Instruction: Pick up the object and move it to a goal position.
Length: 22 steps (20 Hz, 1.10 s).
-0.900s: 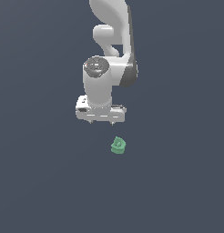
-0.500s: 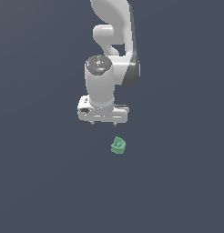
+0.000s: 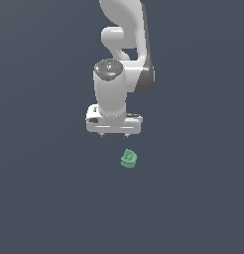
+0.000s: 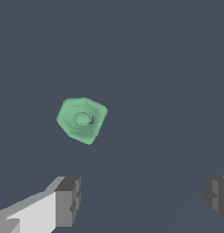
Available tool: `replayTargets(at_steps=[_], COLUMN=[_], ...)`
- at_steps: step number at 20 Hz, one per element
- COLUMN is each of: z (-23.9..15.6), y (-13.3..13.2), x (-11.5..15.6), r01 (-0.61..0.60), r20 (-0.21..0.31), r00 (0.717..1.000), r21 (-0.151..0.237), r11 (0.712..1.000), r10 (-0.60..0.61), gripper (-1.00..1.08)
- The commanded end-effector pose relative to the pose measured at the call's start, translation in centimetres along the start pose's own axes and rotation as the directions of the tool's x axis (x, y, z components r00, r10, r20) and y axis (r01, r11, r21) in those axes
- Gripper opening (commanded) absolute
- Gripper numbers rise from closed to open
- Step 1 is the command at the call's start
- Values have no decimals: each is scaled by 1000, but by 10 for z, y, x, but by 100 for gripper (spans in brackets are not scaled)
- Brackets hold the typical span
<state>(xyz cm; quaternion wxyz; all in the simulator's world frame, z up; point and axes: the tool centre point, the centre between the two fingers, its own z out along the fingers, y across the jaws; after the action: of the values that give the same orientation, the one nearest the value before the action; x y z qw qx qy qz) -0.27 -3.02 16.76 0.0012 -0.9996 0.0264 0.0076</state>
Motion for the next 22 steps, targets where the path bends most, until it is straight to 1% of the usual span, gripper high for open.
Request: replayTargets(at_steps=[1,7,13,16,22], z=[1,9,23,33,55], y=[-1,-8,-21,-30,-49], x=[1,6,16,23,34], r01=[-5,-50,-132,-186,-295], r20=[0,-2,-4,-6,-10], r00=[1000,999,991,982,955], r21=[0,1,2,3,3], r11=[1000,999,991,982,956], r10=[5,50,132,186,295], gripper=[100,100,100,100,100])
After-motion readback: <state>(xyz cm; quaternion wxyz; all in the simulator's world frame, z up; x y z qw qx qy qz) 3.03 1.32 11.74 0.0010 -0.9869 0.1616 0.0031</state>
